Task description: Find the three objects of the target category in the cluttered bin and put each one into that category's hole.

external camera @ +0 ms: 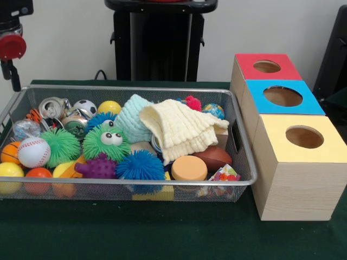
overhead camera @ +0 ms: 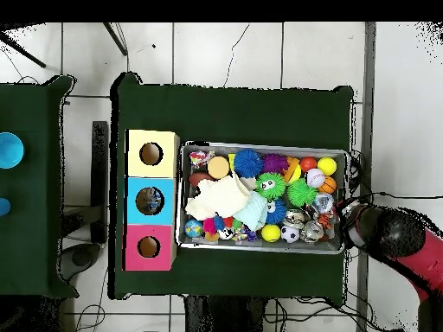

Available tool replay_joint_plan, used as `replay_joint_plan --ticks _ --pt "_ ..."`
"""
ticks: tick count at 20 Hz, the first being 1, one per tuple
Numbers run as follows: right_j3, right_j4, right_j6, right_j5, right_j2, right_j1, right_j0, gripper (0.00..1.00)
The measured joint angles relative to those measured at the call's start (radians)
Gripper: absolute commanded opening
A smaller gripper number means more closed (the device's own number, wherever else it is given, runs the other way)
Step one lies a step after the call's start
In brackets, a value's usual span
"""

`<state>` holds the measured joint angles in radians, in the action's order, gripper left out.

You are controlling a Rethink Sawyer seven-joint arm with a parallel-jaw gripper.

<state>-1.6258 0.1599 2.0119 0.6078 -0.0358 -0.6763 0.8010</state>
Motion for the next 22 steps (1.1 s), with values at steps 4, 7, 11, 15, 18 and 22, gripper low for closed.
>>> replay_joint_plan --ticks 4,7,11,15,18,22 --pt "-0.002 -0.002 0.0 0.0 0.0 0.003 0.002 1.0" --pt "-0.002 -0.002 0.0 0.0 -0.001 0.005 0.002 1.0" --pt "-0.002 -0.003 0.0 0.0 -0.001 0.005 -0.004 1.0" --pt "-0.002 -0.009 0.0 0.0 -0.001 0.005 -0.017 1.0" --pt "-0.002 -0.013 0.0 0.0 -0.001 0.003 -0.029 1.0" --pt "-0.002 -0.016 0.0 0.0 -0.001 0.002 -0.041 1.0"
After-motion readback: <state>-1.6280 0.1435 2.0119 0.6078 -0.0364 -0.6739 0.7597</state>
